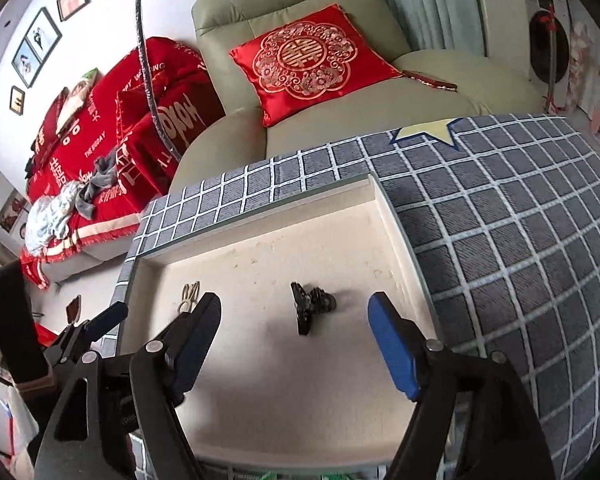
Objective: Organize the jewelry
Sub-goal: 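Open both tools to drop the clips into the tray, then withdraw both tools from the tray toward the remaining jewelry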
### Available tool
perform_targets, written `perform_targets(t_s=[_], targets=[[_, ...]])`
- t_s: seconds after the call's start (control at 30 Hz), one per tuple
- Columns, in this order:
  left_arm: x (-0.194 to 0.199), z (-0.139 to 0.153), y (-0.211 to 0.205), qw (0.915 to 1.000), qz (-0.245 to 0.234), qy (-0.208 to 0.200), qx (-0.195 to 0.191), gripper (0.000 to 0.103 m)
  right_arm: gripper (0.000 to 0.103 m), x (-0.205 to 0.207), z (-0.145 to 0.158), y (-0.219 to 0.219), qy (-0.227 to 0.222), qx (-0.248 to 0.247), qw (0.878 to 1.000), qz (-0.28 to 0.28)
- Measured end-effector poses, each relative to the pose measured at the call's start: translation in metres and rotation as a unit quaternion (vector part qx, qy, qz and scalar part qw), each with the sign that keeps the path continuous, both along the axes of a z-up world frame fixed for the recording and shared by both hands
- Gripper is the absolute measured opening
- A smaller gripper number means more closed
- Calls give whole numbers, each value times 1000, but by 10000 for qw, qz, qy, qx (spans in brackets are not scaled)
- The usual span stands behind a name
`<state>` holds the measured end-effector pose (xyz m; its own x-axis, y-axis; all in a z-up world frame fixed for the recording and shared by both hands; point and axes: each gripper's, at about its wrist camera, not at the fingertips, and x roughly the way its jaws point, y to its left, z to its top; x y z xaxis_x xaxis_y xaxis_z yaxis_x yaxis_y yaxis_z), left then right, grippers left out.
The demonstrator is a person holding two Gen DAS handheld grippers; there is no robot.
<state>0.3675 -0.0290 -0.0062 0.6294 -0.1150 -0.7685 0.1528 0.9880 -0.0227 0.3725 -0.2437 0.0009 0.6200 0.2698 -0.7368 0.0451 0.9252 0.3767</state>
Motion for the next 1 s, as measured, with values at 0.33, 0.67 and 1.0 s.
perform_targets(t_s=[0.33, 0.67, 1.0], targets=[[-69, 31, 52, 9973, -158, -64, -709, 103, 103, -80, 42, 3, -619, 27, 9980, -129], [-154, 13, 76, 9991, -52, -45, -426, 103, 103, -165, 48, 12, -420, 186, 9989, 16], [-209, -23, 80, 9994, -178, 275, -140, 103, 103, -248, 1, 23, 156, -242, 9996, -62]])
